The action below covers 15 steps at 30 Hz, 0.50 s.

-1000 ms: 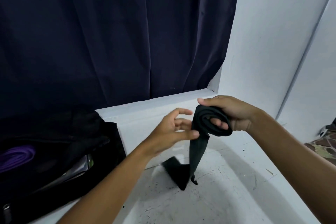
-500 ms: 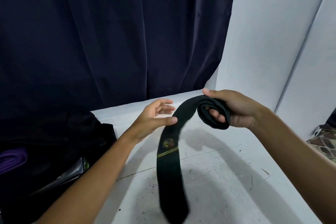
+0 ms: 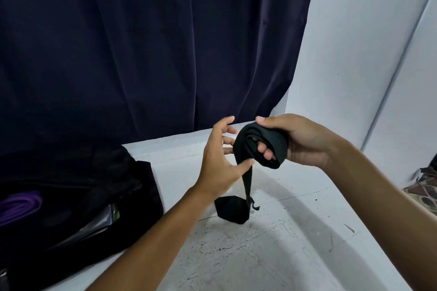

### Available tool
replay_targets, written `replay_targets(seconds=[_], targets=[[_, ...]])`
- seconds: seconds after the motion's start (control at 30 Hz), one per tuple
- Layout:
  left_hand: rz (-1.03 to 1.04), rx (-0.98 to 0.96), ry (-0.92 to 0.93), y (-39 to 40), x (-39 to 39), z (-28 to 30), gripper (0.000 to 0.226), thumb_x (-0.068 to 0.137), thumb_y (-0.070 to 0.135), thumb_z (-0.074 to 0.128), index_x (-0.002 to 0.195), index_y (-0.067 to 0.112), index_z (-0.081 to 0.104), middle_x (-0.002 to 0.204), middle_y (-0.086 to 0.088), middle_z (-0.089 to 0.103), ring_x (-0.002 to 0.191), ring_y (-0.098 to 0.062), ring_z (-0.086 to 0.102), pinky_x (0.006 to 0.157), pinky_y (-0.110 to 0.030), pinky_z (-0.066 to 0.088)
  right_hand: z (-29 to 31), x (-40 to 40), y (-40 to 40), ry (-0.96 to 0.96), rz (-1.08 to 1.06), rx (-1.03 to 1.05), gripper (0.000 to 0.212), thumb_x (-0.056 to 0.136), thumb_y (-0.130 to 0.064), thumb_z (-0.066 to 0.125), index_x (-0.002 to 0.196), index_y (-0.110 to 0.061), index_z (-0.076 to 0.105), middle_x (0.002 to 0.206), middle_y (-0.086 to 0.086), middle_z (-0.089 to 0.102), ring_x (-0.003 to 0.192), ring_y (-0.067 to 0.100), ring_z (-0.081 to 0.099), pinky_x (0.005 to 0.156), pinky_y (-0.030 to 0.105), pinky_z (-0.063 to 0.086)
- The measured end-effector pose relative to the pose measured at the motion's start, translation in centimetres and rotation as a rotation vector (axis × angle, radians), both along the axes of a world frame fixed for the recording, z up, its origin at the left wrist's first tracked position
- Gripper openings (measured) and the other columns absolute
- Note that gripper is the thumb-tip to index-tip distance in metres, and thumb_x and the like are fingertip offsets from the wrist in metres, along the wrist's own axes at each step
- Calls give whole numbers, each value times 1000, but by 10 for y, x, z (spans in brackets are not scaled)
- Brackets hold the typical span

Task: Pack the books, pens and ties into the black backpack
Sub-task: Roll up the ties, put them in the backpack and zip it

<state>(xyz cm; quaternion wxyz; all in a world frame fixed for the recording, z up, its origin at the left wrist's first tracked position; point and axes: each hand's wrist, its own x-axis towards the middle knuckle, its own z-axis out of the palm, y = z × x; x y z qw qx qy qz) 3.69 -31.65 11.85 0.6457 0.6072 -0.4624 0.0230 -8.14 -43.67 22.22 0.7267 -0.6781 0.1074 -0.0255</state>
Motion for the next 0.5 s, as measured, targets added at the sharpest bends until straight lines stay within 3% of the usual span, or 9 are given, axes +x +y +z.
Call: replay_targets(seconds=[0.13, 0.3, 0.43, 0.5], targets=[[-82, 47, 64, 8, 14, 6, 70, 72, -10, 77, 122, 29, 47, 104, -2, 62, 91, -17, 66, 85, -29, 56, -1, -3, -3, 11, -29, -18, 37, 91, -27, 57, 68, -4, 73, 62, 14, 64, 46, 19, 60, 46, 22, 51], [-547, 199, 527, 24, 32, 19, 49, 83, 5, 64, 128, 15, 46, 91, -10, 67, 87, -23, 66, 86, -37, 54, 1, -7, -5, 34, -32, -27, 31, 83, -27, 60, 68, -3, 72, 60, 14, 63, 43, 18, 58, 45, 22, 50], [-484, 129, 692, 20, 26, 20, 19, 94, 13, 57, 113, 15, 53, 74, -3, 61, 66, -19, 58, 76, -37, 49, -3, -7, -5, 37, 18, -76, 33, 84, -27, 58, 60, -9, 73, 59, 13, 63, 42, 18, 58, 44, 23, 49], [-415, 121, 766, 20, 26, 28, 10, 98, 18, 51, 105, 14, 57, 70, -3, 53, 53, -17, 51, 58, -31, 47, -5, -9, -6, 54, 63, -136, 35, 86, -27, 57, 61, -9, 73, 59, 13, 63, 43, 20, 58, 44, 23, 49]])
